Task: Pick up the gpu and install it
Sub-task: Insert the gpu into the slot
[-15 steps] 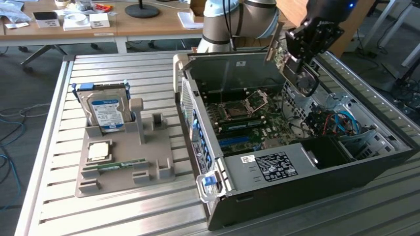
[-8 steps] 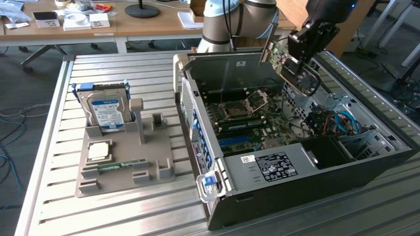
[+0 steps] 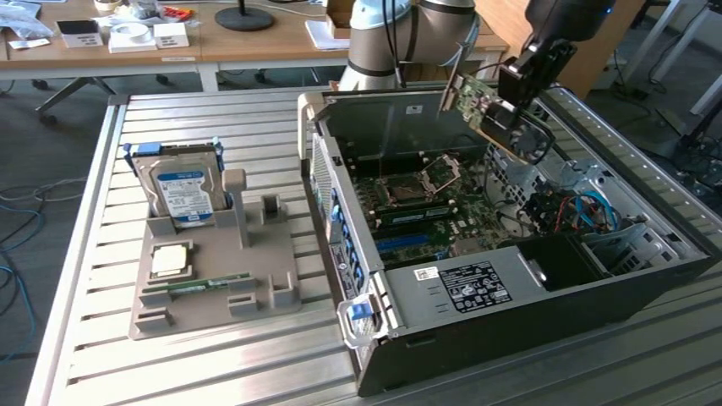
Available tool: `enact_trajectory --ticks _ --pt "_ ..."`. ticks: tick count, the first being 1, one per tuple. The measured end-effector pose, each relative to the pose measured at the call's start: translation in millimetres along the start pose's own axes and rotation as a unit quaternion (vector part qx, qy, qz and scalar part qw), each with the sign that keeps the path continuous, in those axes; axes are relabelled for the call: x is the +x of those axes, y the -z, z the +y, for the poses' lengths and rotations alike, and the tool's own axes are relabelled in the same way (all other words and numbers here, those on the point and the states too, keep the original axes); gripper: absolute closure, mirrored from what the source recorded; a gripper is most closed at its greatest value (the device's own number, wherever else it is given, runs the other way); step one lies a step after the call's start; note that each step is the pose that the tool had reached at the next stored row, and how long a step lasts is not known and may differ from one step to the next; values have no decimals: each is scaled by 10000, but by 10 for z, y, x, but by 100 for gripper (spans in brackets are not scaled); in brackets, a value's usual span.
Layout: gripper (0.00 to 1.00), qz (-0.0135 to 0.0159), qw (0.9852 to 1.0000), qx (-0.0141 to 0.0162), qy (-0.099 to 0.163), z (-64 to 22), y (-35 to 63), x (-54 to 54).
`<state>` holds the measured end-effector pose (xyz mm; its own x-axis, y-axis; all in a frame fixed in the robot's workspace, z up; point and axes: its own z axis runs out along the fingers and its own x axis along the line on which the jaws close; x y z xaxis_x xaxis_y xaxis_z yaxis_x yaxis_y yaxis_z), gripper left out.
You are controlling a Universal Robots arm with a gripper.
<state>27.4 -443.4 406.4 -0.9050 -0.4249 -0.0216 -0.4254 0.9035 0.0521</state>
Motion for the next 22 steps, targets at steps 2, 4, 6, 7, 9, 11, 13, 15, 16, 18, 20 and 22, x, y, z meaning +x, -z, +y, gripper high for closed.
enact_trajectory --ticks 2,4,6,7,9,11,13,15,16,18,20,22 --pt "73 10 9998 -3 185 0 -3 0" --pt "73 19 9993 -7 364 0 -5 0" --pt "73 29 9985 -10 543 -1 -8 0" --pt "73 34 9979 -12 641 0 -9 0" --pt "73 43 9966 -15 819 -1 -11 0" --pt "73 53 9951 -19 988 -1 -14 0" --pt "73 62 9932 -22 1160 -1 -16 0" --pt "73 71 9910 -25 1338 -1 -18 0" --pt "73 76 9898 -27 1420 -1 -19 0" --pt "73 85 9872 -30 1591 -1 -22 0" --pt "73 94 9844 -33 1759 -1 -24 1" --pt "73 102 9815 -36 1912 -2 -24 1"
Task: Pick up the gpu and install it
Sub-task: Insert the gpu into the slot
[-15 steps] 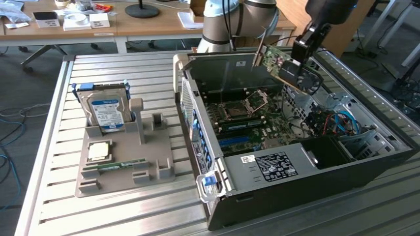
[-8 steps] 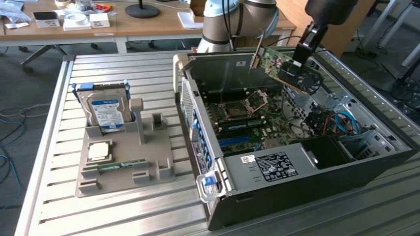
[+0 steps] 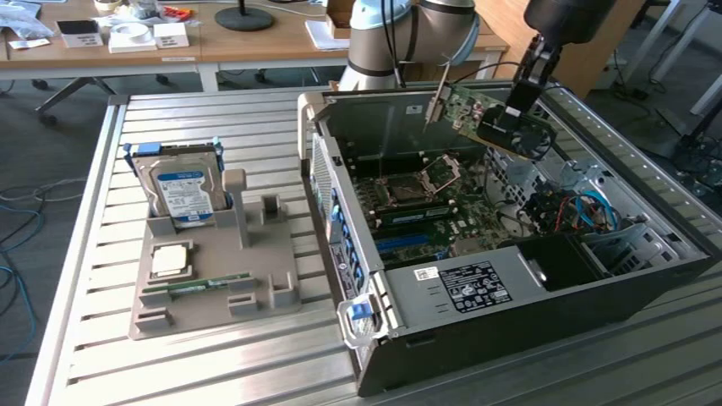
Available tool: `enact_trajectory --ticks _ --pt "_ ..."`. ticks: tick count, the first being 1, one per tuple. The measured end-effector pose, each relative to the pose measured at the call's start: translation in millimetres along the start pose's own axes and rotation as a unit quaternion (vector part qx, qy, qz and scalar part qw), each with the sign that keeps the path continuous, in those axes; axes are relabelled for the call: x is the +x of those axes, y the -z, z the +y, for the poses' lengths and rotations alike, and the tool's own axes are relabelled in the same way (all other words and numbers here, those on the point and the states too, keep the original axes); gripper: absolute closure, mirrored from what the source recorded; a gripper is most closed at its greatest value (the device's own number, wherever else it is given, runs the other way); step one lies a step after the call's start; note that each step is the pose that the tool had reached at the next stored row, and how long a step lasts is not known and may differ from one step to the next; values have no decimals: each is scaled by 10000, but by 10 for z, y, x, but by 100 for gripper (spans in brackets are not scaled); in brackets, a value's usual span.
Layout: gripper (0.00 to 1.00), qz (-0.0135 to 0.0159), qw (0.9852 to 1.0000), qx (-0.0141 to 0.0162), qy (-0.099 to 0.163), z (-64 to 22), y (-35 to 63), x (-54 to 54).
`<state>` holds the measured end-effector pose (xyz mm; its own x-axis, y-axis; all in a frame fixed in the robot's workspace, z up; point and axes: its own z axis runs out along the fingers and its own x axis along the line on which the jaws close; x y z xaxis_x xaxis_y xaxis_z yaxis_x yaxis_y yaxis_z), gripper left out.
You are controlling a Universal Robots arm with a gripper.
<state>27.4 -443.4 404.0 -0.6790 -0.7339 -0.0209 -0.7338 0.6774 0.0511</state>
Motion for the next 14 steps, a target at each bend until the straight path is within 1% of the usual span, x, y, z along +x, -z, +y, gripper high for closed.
enact_trajectory --ticks 1,10,14 --pt "73 2 10000 -1 38 0 0 0" --pt "73 4 10000 -2 74 0 -2 -1" --pt "73 16 9995 -7 317 2 -9 -3"
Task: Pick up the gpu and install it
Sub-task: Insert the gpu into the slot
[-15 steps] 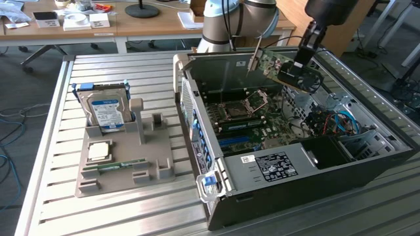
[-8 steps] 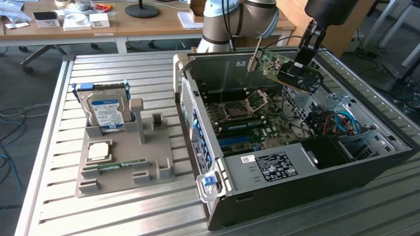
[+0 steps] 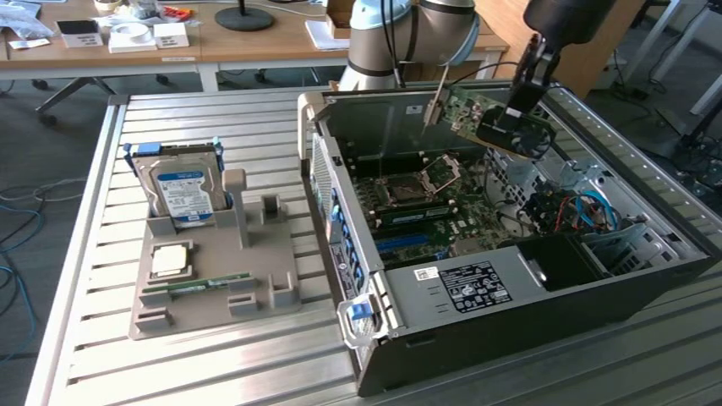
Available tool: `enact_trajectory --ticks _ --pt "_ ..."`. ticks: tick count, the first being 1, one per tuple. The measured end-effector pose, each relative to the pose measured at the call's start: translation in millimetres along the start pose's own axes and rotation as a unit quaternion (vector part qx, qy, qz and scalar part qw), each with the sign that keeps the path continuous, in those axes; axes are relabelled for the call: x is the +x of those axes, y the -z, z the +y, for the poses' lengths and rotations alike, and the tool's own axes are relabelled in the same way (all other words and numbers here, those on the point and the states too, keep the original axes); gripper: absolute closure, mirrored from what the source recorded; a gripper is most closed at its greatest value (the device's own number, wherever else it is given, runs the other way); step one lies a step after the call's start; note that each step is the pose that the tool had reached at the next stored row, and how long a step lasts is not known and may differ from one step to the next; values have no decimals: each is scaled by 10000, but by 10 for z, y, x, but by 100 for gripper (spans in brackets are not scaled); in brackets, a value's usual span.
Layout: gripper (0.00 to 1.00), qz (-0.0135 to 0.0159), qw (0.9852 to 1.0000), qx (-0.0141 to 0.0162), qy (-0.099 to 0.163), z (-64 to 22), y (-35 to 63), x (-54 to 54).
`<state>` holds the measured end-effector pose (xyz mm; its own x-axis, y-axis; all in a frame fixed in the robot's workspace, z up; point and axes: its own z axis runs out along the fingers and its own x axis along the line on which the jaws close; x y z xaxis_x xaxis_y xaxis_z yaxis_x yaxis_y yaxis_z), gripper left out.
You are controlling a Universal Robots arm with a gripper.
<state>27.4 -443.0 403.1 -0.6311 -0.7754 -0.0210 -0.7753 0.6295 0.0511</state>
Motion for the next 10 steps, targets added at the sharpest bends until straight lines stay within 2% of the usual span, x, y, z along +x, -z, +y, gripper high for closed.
enact_trajectory --ticks 4,10 --pt "73 17 9995 -7 321 0 -6 0" --pt "73 42 9968 -16 799 0 -24 -1"
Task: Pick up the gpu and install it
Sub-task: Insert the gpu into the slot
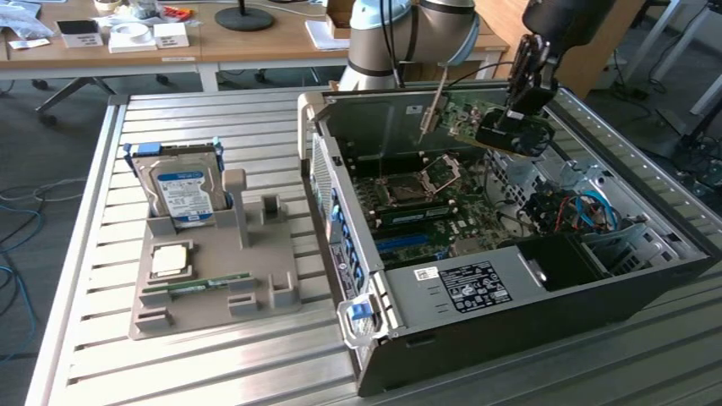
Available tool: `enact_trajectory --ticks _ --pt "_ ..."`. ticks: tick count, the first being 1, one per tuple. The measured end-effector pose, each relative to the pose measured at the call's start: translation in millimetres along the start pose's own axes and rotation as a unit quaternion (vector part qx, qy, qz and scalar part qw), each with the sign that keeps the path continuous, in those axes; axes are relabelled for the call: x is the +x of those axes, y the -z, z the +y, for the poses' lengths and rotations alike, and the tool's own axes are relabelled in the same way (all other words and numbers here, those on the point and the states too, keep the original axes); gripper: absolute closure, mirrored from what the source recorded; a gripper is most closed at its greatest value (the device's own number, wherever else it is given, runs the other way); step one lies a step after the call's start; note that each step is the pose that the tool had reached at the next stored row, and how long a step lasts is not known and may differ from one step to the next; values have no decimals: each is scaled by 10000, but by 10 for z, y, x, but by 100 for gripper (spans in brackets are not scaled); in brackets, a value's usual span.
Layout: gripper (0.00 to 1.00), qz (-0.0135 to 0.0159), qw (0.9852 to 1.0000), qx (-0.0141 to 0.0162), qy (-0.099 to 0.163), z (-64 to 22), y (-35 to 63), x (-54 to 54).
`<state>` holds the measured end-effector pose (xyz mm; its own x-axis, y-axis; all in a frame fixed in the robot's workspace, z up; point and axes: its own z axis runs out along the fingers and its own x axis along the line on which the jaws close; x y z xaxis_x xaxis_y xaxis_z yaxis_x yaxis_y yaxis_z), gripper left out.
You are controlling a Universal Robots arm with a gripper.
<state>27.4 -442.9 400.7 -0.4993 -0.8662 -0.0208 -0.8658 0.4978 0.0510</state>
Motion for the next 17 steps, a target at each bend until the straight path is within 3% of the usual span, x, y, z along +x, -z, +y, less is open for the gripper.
enact_trajectory --ticks 9,13,17 --pt "73 25 9987 -11 509 -1 -20 0" --pt "73 41 9967 -17 812 -1 -29 1" --pt "73 59 9932 -24 1165 -2 -41 1"
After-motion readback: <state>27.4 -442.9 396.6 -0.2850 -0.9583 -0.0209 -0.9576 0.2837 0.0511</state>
